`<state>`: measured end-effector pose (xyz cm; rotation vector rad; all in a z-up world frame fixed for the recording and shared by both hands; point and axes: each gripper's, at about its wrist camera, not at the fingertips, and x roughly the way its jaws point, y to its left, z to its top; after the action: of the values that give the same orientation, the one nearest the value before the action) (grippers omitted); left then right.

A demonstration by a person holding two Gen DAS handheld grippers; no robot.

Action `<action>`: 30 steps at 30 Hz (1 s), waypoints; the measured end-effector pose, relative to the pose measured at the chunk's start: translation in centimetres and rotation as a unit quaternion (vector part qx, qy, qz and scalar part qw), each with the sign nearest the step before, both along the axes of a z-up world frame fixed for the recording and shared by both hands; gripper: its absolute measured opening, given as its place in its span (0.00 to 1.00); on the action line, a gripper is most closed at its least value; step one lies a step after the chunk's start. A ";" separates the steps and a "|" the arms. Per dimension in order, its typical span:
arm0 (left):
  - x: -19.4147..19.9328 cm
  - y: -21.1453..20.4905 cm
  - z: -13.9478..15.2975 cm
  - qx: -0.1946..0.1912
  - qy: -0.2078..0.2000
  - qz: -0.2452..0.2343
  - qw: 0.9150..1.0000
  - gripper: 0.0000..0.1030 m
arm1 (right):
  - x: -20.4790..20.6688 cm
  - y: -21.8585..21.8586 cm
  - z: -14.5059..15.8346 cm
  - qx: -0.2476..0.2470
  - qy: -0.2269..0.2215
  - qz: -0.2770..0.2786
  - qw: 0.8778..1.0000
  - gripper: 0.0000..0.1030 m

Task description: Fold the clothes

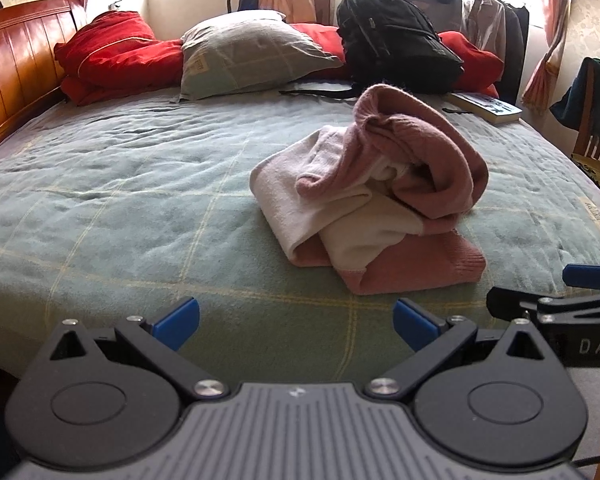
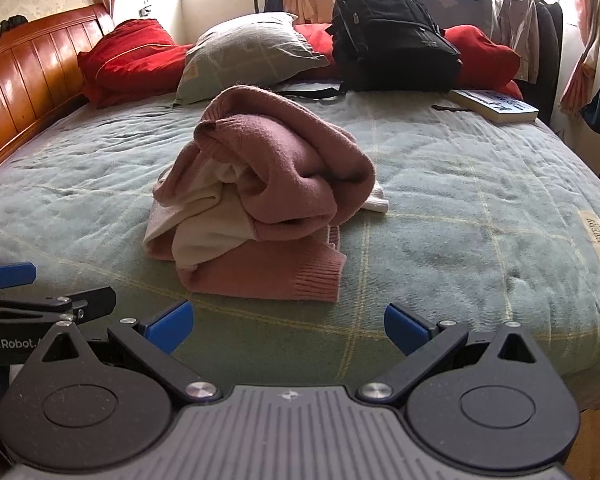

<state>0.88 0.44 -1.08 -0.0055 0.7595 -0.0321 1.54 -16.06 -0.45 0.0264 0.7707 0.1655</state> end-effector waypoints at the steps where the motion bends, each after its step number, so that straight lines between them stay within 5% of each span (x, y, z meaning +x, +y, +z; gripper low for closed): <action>1: -0.2 0.0 0.0 0.000 0.000 0.002 1.000 0.99 | 0.0 0.1 0.0 0.000 0.000 0.003 1.000 1.00; 10: 0.1 -0.4 0.0 0.007 0.006 0.019 1.000 0.99 | 0.7 0.3 0.4 -0.006 -0.009 0.029 1.000 1.00; 30: 4.8 0.0 0.7 0.014 -0.015 -0.029 0.999 0.99 | 4.1 0.5 0.7 -0.004 -0.023 -0.002 1.000 1.00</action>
<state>5.73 0.44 -0.34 0.0430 0.7297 -0.0765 5.68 -15.51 0.29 0.0175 0.7262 0.1587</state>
